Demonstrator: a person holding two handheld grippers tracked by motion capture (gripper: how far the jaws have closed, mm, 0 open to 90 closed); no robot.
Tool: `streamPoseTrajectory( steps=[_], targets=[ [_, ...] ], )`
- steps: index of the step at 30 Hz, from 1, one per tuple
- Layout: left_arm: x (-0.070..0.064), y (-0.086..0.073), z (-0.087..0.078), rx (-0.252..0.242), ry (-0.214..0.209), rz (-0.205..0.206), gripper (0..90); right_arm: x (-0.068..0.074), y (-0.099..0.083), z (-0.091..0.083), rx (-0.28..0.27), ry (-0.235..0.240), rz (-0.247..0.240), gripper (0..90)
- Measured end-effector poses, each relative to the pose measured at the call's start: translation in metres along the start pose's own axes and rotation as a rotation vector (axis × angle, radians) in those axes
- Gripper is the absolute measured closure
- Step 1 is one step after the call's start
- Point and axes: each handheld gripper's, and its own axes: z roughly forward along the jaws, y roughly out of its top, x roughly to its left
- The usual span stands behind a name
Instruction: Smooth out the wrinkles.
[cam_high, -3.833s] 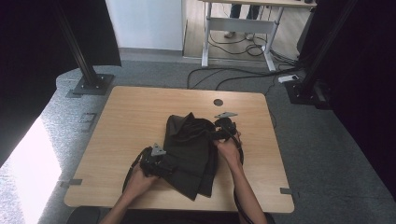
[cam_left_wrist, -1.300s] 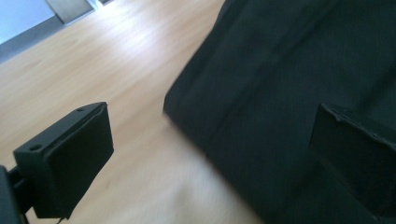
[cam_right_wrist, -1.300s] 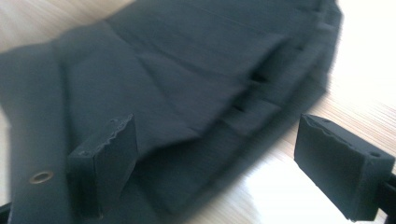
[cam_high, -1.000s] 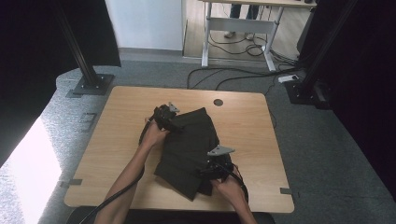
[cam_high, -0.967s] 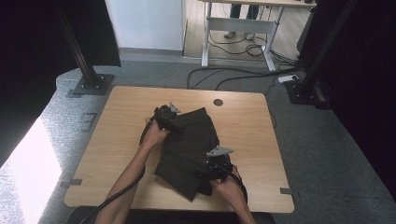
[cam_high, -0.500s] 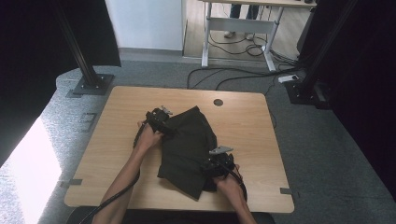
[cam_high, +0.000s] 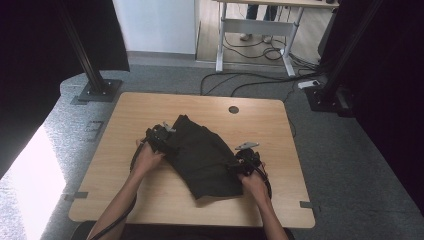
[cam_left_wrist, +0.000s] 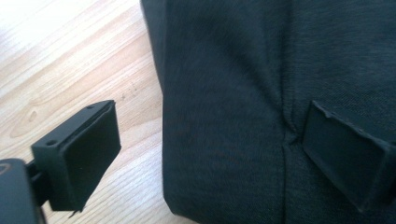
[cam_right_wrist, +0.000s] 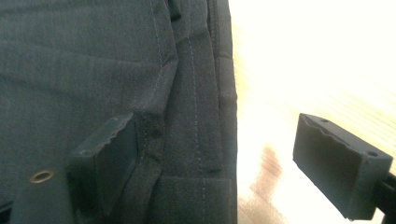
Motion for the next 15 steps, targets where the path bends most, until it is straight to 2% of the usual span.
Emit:
streamPoseTrajectory(
  steps=[2, 4, 7, 10, 13, 15],
  targets=[
    [0.006, 0.007, -0.006, -0.052, -0.025, -0.011, 0.0, 0.001, 0.005, -0.008, 0.002, -0.014, -0.012, 15.6],
    [0.012, 0.016, -0.007, -0.1, -0.038, -0.021, 0.0, 0.004, 0.011, -0.021, -0.024, -0.019, -0.032, 15.6],
    [0.02, 0.028, 0.0, -0.12, -0.018, -0.02, 0.0, 0.014, 0.017, -0.043, -0.066, -0.012, -0.042, 15.0],
    [0.027, 0.032, 0.016, -0.097, 0.021, -0.015, 0.0, 0.026, 0.015, -0.057, -0.087, 0.007, -0.054, 13.8],
    [0.031, 0.028, 0.035, -0.037, 0.06, 0.007, 0.0, 0.036, 0.003, -0.064, -0.095, 0.02, -0.047, 13.3],
    [0.03, 0.021, 0.046, -0.005, 0.057, 0.017, 0.0, 0.041, -0.008, -0.062, -0.082, 0.025, -0.03, 13.1]
  ],
)
